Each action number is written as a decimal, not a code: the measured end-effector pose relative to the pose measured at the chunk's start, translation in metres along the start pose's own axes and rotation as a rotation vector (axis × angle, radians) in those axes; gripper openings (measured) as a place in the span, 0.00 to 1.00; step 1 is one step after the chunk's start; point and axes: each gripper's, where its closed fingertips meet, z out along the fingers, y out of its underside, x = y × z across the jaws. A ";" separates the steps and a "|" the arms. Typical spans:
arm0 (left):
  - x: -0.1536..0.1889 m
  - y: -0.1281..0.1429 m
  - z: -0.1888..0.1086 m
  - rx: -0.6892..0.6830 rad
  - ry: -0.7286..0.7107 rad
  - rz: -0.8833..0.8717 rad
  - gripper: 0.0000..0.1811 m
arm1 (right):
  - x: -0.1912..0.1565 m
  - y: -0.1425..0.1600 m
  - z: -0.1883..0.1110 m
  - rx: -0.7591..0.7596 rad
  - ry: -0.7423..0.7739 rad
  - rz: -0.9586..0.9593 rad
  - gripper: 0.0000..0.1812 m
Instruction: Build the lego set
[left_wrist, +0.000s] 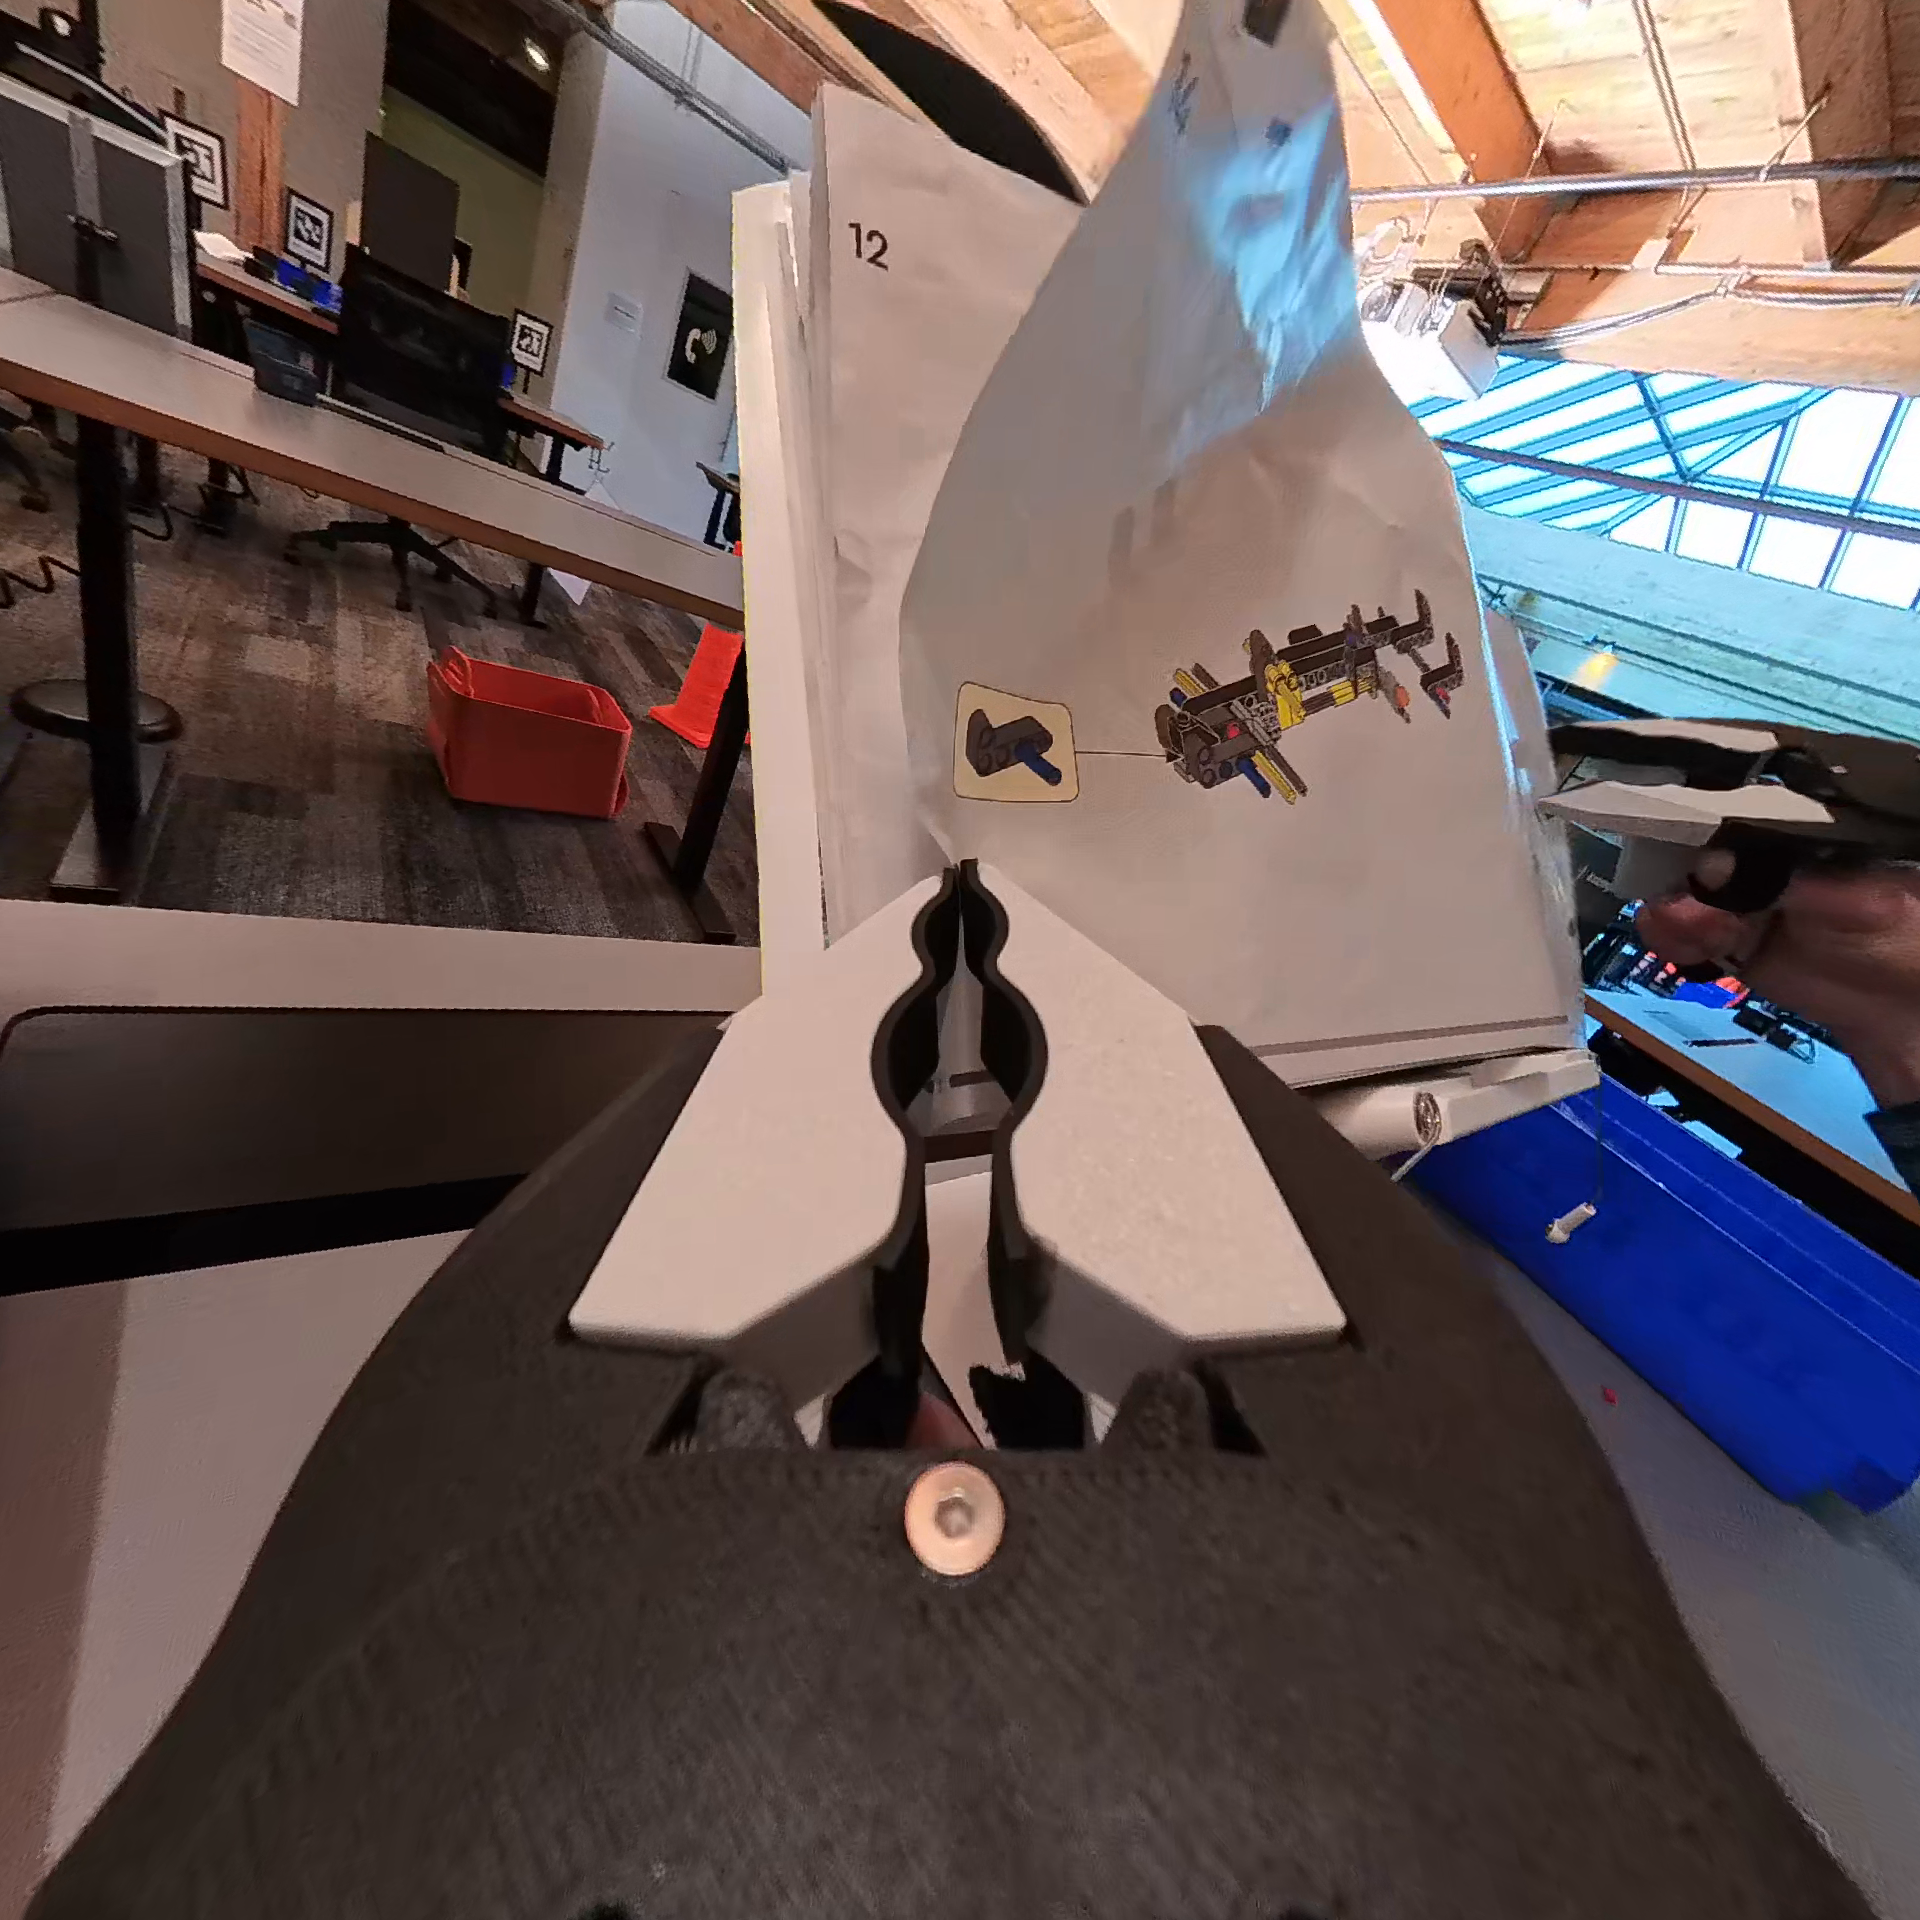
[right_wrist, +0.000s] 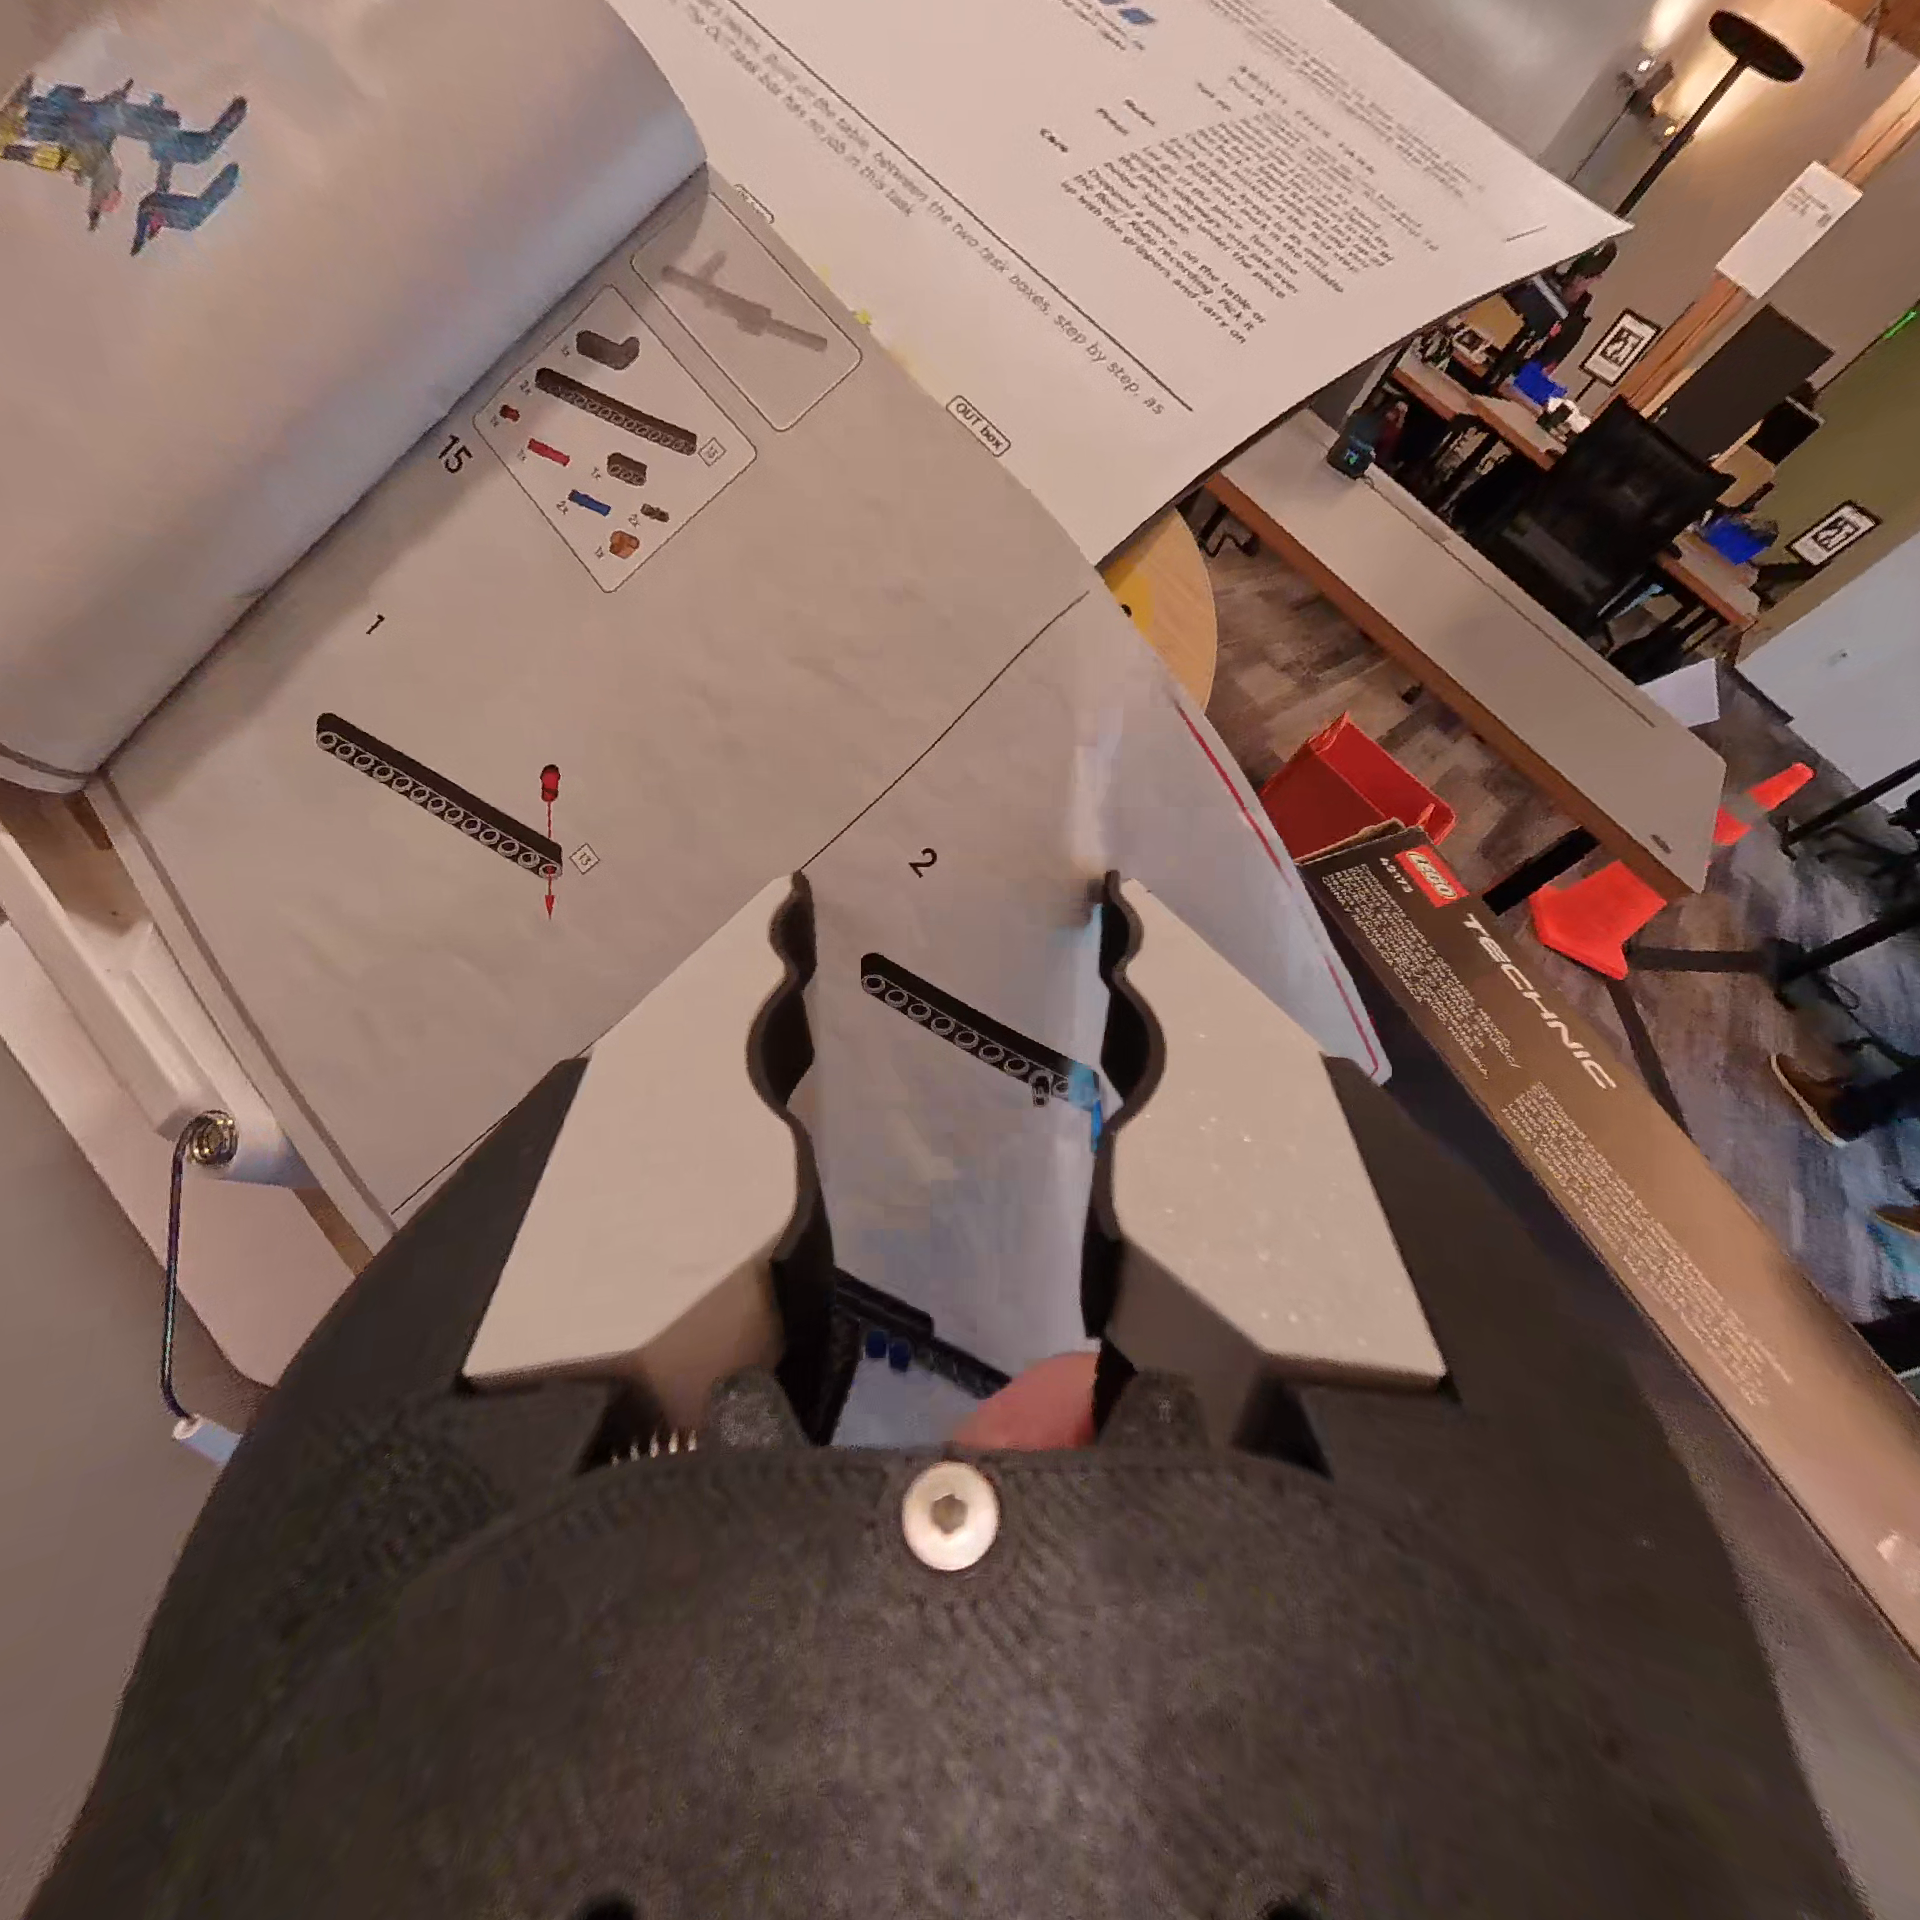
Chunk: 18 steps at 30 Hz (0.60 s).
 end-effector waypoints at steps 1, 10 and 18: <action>0.000 0.000 0.001 -0.003 -0.001 0.001 0.00 | -0.001 0.000 0.000 -0.001 0.006 -0.008 0.27; -0.004 -0.013 -0.014 0.044 -0.075 0.060 0.04 | -0.023 -0.010 -0.011 -0.011 0.033 -0.148 0.00; 0.083 -0.088 -0.074 0.337 -0.269 0.635 0.33 | -0.064 -0.060 -0.044 0.053 -0.103 -0.049 0.00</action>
